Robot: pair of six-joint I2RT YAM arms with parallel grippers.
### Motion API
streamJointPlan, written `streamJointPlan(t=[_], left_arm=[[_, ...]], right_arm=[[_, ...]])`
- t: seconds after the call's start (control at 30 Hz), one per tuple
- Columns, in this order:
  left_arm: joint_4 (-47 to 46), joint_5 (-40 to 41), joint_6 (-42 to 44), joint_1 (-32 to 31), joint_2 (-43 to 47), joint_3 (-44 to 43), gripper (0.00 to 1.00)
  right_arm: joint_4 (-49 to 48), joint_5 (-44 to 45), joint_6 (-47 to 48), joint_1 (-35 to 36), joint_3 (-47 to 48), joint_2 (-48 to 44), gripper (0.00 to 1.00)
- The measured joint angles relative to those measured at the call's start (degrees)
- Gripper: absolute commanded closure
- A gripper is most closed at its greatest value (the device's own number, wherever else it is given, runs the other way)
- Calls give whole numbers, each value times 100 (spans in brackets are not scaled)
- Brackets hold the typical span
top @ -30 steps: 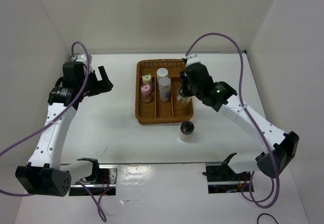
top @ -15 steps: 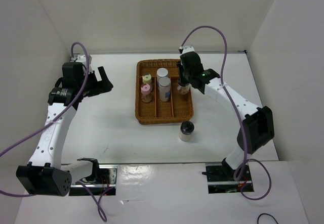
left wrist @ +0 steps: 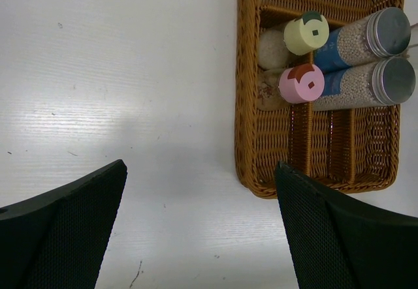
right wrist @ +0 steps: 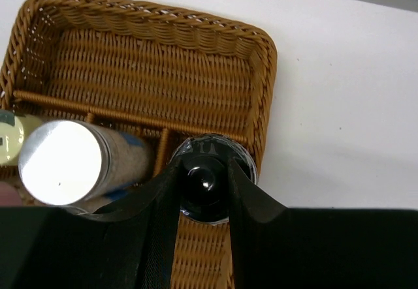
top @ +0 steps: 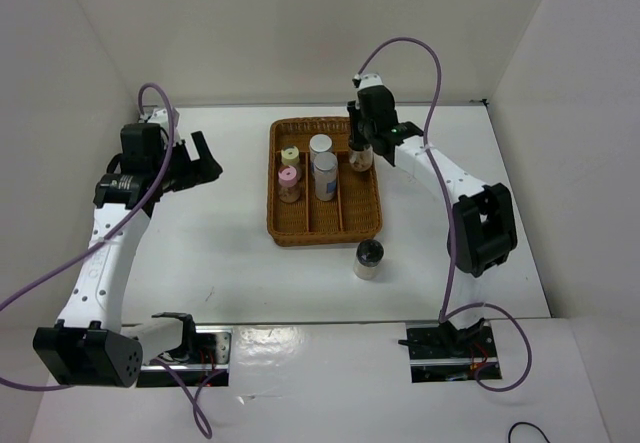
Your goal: Organize the condiment bottles
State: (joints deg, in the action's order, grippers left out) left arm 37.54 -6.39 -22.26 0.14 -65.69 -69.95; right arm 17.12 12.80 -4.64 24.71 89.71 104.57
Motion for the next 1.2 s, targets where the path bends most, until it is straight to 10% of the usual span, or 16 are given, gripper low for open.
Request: streamJointPlan(t=[0.63, 0.9, 1.2], left_arm=[[-72, -70, 2, 7, -262, 0, 0], [-155, -151, 0, 7, -291, 0, 0], [-162, -240, 2, 7, -291, 0, 0]], right_arm=[[-404, -509, -374, -85, -81, 599, 97], [-422, -479, -463, -85, -173, 564, 17], [55, -256, -535, -44, -387, -466, 1]])
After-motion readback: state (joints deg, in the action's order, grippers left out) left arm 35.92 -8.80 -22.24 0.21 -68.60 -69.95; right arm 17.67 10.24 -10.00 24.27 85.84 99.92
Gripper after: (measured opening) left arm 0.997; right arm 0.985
